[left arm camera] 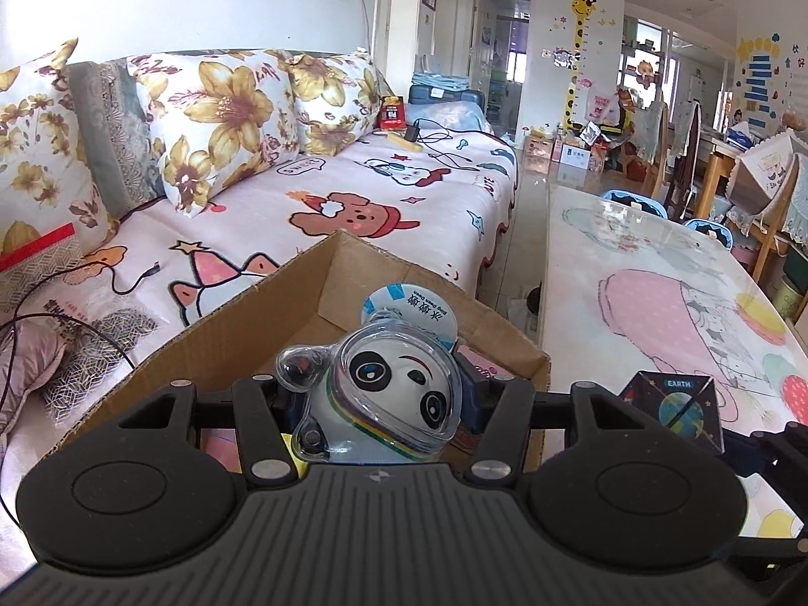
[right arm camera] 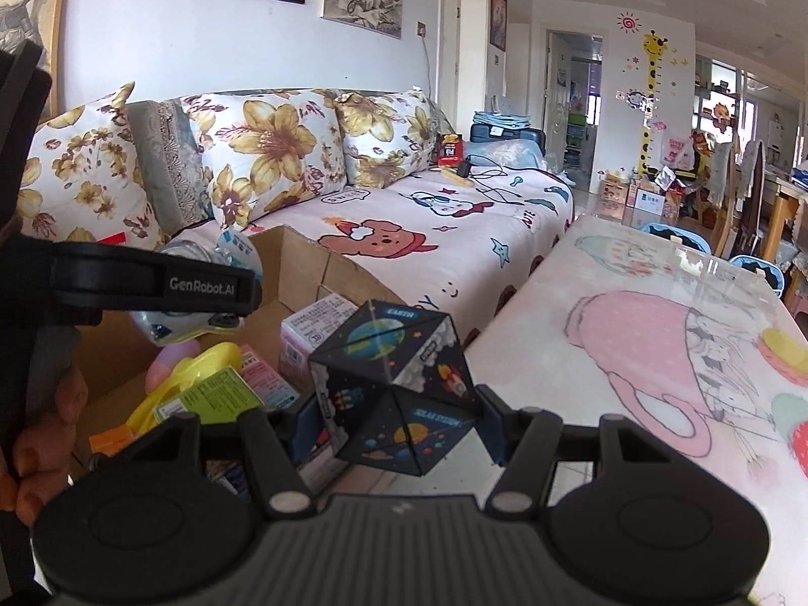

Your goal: Organize rigid objects

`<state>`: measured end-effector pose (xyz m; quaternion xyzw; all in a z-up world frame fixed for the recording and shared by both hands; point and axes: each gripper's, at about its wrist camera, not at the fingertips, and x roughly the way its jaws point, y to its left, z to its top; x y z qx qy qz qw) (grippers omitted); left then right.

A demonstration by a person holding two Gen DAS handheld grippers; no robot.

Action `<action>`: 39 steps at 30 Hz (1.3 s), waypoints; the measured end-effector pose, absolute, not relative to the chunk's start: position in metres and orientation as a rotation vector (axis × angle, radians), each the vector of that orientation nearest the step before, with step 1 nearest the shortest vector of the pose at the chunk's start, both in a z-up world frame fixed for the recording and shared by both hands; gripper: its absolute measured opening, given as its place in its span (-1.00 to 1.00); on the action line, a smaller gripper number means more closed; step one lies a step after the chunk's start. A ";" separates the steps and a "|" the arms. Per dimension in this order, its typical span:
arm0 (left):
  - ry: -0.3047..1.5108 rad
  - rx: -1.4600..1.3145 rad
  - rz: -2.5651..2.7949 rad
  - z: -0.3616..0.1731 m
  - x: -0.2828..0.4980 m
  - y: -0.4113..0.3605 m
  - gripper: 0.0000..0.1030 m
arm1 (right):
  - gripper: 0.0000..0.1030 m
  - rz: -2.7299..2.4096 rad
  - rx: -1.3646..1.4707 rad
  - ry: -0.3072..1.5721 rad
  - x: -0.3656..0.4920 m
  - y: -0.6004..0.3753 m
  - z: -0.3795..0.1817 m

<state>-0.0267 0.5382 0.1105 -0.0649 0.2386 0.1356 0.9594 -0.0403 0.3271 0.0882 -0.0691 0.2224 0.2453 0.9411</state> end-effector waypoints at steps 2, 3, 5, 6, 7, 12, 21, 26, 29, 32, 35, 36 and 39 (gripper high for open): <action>0.488 -0.139 0.289 0.111 -0.026 0.541 0.32 | 0.19 0.513 -0.147 0.454 -0.035 0.336 0.087; 0.491 -0.146 0.295 0.111 -0.026 0.542 0.32 | 0.19 0.518 -0.148 0.455 -0.032 0.339 0.086; 0.499 -0.168 0.307 0.111 -0.025 0.546 0.32 | 0.19 0.527 -0.151 0.453 -0.028 0.345 0.085; 0.504 -0.178 0.312 0.111 -0.026 0.546 0.32 | 0.19 0.530 -0.153 0.451 -0.026 0.348 0.084; 0.508 -0.189 0.317 0.111 -0.026 0.548 0.32 | 0.19 0.533 -0.155 0.451 -0.022 0.353 0.083; 0.531 -0.227 0.332 0.110 -0.027 0.551 0.31 | 0.19 0.548 -0.166 0.455 -0.010 0.365 0.078; 0.573 -0.222 0.347 0.108 -0.025 0.551 0.20 | 0.21 0.573 -0.211 0.517 0.009 0.387 0.061; 0.573 -0.237 0.362 0.108 -0.029 0.556 0.45 | 0.42 0.572 -0.149 0.511 0.000 0.377 0.064; 0.559 -0.237 0.372 0.110 -0.034 0.554 0.77 | 0.47 0.536 -0.139 0.489 -0.009 0.365 0.072; 0.550 -0.227 0.370 0.111 -0.039 0.546 1.00 | 0.56 0.487 -0.131 0.467 -0.020 0.351 0.081; 0.525 -0.196 0.352 0.115 -0.045 0.534 1.00 | 0.75 0.415 -0.123 0.450 -0.030 0.339 0.088; 0.515 -0.189 0.343 0.116 -0.048 0.530 1.00 | 0.77 0.393 -0.119 0.444 -0.035 0.334 0.090; 0.490 -0.181 0.298 0.119 -0.059 0.518 1.00 | 0.83 0.322 -0.107 0.439 -0.046 0.321 0.093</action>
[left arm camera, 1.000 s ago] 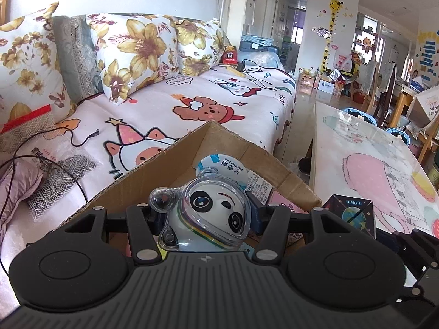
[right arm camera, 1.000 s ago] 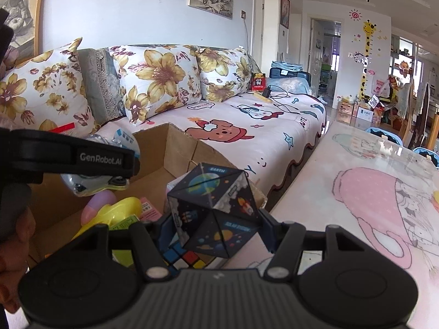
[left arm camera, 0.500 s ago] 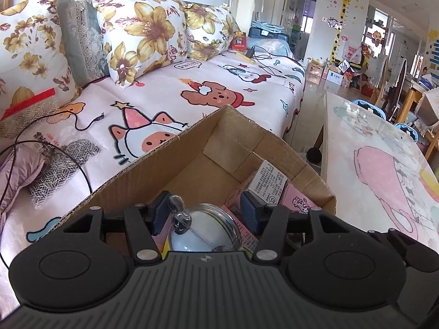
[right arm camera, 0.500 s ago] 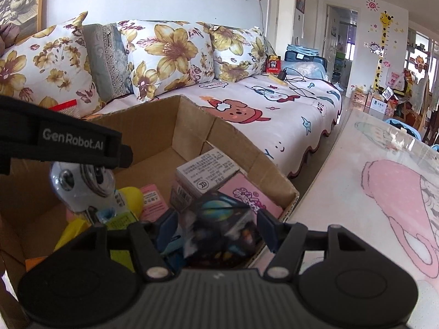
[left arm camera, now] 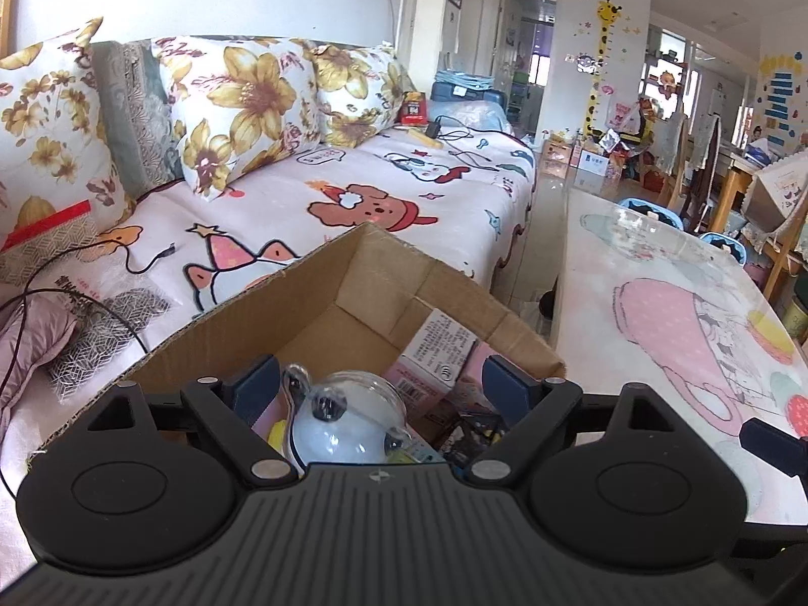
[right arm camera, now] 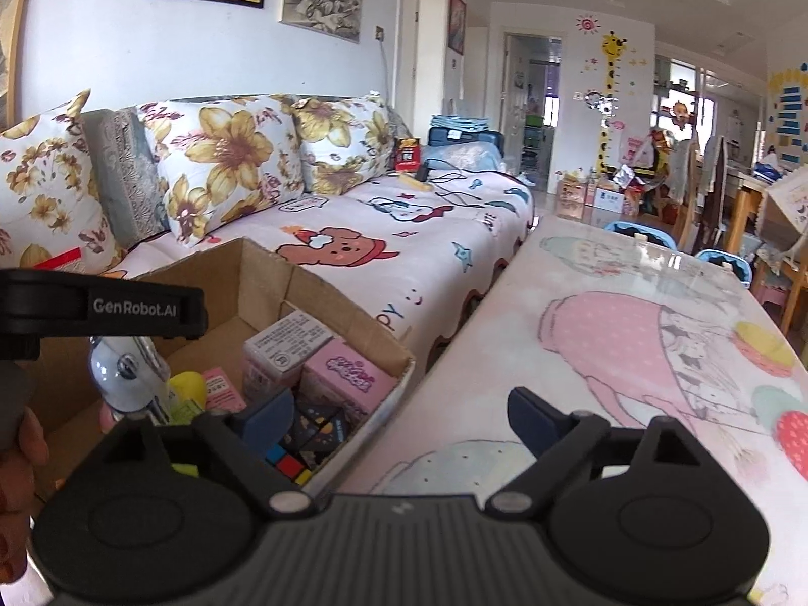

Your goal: Organize rigid objects

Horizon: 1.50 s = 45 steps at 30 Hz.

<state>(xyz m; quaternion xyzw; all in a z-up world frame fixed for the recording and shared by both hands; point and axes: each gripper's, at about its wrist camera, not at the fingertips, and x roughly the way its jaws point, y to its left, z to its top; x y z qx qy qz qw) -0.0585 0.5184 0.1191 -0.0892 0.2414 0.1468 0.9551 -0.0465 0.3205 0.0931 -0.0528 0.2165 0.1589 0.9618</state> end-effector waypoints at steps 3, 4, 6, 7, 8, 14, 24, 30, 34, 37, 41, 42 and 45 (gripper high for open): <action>0.490 -0.164 0.249 0.122 -0.068 0.507 1.00 | 0.85 0.259 -0.107 0.433 -0.055 0.310 0.097; 0.489 -0.148 0.240 0.123 -0.071 0.503 1.00 | 0.85 0.240 -0.103 0.433 -0.058 0.305 0.098; 0.485 -0.116 0.228 0.124 -0.078 0.495 1.00 | 0.85 0.211 -0.084 0.433 -0.063 0.295 0.102; 0.485 -0.101 0.224 0.125 -0.082 0.492 1.00 | 0.85 0.197 -0.070 0.434 -0.066 0.290 0.105; 0.486 -0.092 0.222 0.125 -0.086 0.490 1.00 | 0.85 0.186 -0.059 0.434 -0.068 0.286 0.107; 0.489 -0.082 0.191 0.132 -0.113 0.482 1.00 | 0.85 0.150 -0.047 0.421 -0.094 0.267 0.120; 0.509 -0.041 0.193 0.143 -0.158 0.478 1.00 | 0.85 0.160 -0.050 0.438 -0.145 0.262 0.128; 0.501 -0.026 0.205 0.149 -0.177 0.475 1.00 | 0.86 0.177 -0.060 0.418 -0.173 0.265 0.136; 0.491 -0.016 0.214 0.151 -0.190 0.474 1.00 | 0.86 0.187 -0.075 0.399 -0.191 0.269 0.142; 0.489 -0.005 0.218 0.150 -0.197 0.472 1.00 | 0.87 0.194 -0.075 0.396 -0.202 0.272 0.146; 0.487 -0.005 0.214 0.152 -0.203 0.473 1.00 | 0.88 0.188 -0.079 0.391 -0.211 0.274 0.150; 0.486 -0.006 0.215 0.153 -0.204 0.473 1.00 | 0.88 0.189 -0.077 0.390 -0.214 0.274 0.151; 0.473 -0.005 0.214 0.154 -0.207 0.472 1.00 | 0.88 0.193 -0.067 0.387 -0.218 0.274 0.154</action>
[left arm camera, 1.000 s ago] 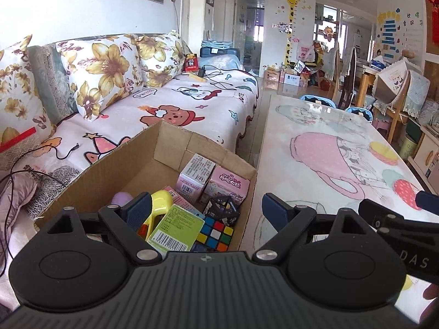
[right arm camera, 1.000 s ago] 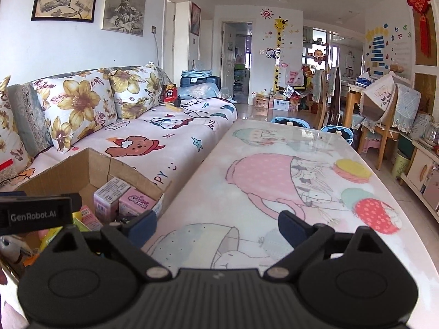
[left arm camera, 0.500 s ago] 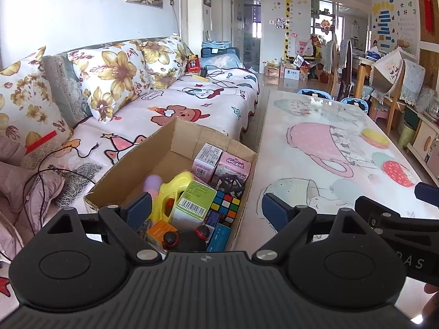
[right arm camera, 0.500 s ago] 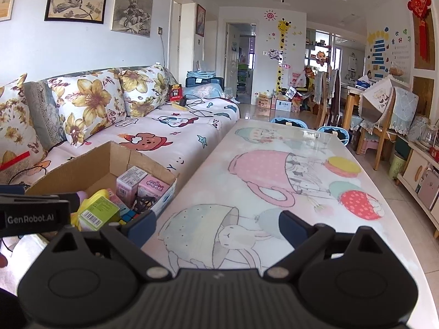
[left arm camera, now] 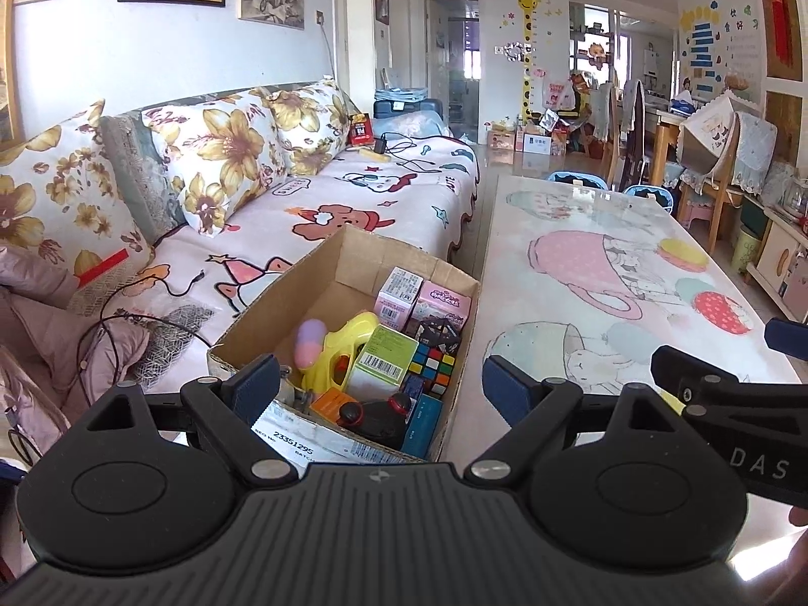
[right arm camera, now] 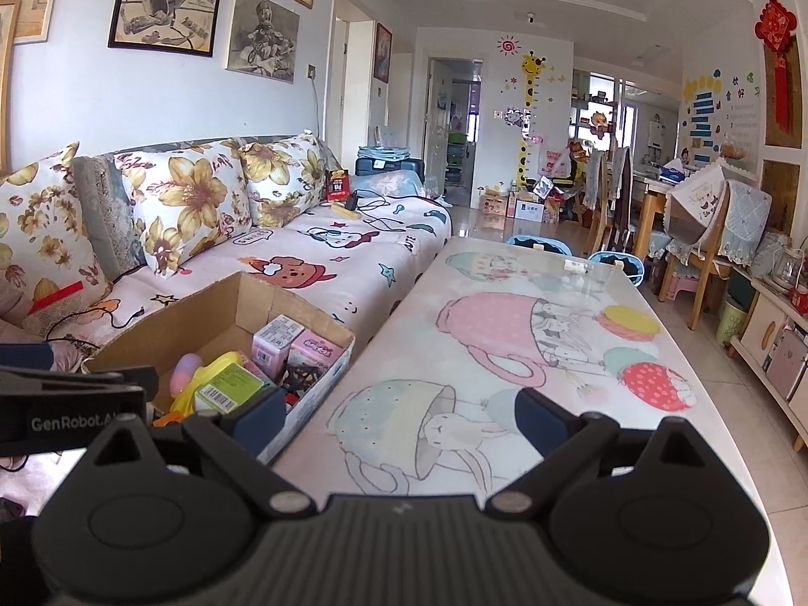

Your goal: Organize rigid objects

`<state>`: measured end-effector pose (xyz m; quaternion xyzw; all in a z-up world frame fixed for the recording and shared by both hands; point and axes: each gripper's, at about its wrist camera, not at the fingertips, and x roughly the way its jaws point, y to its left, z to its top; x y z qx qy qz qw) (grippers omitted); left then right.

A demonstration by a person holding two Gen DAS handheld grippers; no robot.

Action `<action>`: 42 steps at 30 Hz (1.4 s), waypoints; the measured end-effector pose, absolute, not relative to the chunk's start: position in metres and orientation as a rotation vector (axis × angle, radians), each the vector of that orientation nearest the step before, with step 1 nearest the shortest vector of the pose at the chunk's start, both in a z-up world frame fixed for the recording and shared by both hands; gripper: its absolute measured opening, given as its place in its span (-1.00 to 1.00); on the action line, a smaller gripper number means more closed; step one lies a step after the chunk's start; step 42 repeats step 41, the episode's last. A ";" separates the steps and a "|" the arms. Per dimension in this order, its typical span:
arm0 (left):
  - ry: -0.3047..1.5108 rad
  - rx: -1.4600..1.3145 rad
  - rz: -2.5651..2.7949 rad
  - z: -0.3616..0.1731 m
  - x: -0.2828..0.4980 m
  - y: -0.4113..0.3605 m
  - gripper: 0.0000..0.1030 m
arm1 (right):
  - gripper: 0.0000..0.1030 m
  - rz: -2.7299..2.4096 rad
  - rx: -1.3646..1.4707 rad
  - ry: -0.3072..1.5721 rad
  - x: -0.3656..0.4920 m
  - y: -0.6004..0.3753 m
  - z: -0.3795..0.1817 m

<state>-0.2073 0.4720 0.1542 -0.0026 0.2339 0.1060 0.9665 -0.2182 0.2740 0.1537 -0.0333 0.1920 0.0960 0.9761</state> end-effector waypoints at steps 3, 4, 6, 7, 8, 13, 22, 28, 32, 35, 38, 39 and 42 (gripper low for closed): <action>0.467 -0.001 0.220 0.153 -0.207 0.471 1.00 | 0.88 0.201 -0.064 0.381 -0.221 0.276 0.157; 0.464 0.001 0.218 0.152 -0.208 0.471 1.00 | 0.88 0.204 -0.065 0.380 -0.224 0.277 0.157; 0.459 0.001 0.214 0.152 -0.210 0.470 1.00 | 0.89 0.212 -0.072 0.376 -0.226 0.279 0.157; 0.458 0.002 0.212 0.151 -0.211 0.470 1.00 | 0.89 0.213 -0.077 0.373 -0.227 0.281 0.157; 0.456 0.003 0.211 0.151 -0.211 0.470 1.00 | 0.89 0.213 -0.081 0.372 -0.228 0.283 0.157; 0.441 0.015 0.219 0.151 -0.212 0.468 1.00 | 0.89 0.213 -0.087 0.371 -0.231 0.285 0.155; 0.417 0.058 0.244 0.147 -0.213 0.466 1.00 | 0.89 0.209 -0.089 0.376 -0.231 0.285 0.151; 0.435 0.043 0.230 0.142 -0.208 0.469 1.00 | 0.89 0.206 -0.084 0.385 -0.227 0.282 0.145; 0.443 0.050 0.227 0.138 -0.207 0.467 1.00 | 0.89 0.204 -0.081 0.395 -0.224 0.280 0.140; 0.440 0.056 0.223 0.136 -0.207 0.465 1.00 | 0.89 0.204 -0.071 0.404 -0.221 0.278 0.135; 0.427 0.054 0.214 0.134 -0.206 0.463 1.00 | 0.89 0.205 -0.053 0.409 -0.218 0.274 0.132; 0.431 0.050 0.210 0.134 -0.204 0.462 1.00 | 0.89 0.203 -0.046 0.411 -0.216 0.271 0.131; 0.447 0.038 0.202 0.133 -0.200 0.459 1.00 | 0.89 0.200 -0.034 0.413 -0.213 0.266 0.128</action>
